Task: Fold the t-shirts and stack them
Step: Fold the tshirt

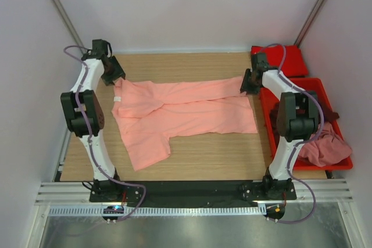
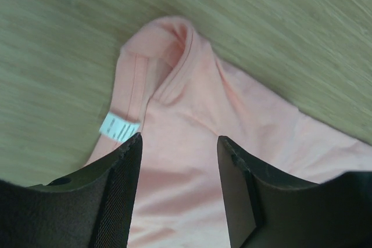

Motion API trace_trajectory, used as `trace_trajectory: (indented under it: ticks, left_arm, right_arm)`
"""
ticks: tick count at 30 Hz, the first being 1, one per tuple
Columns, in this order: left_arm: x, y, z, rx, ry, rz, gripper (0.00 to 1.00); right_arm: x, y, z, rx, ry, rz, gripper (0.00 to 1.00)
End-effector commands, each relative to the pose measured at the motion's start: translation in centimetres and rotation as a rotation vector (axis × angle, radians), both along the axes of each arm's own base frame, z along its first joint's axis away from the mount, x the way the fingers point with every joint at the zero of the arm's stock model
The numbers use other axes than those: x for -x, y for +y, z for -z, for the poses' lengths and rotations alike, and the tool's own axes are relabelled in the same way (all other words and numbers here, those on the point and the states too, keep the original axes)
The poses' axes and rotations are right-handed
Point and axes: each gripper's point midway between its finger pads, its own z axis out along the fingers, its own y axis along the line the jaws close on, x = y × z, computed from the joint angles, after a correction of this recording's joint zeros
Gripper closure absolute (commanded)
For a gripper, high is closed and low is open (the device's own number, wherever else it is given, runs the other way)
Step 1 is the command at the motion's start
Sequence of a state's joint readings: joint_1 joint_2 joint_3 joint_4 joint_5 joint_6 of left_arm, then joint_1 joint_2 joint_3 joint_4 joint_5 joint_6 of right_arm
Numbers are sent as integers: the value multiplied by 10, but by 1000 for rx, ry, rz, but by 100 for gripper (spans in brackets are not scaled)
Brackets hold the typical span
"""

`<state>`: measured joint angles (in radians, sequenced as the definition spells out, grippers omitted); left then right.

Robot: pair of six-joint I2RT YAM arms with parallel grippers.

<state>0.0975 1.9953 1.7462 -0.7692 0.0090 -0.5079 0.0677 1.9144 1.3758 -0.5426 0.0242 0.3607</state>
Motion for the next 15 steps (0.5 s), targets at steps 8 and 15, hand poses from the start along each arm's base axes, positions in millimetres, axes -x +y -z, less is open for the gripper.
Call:
trace_trajectory:
  ticks: [8,15]
  left_arm:
    - [-47,-4,46,38,43,74,43]
    - [-53,1,54,13,43,85,47]
  right_arm:
    - [-102,4,-64,-54,-254,-126,59]
    - [-128,6,-38,-91,-226,-157,57]
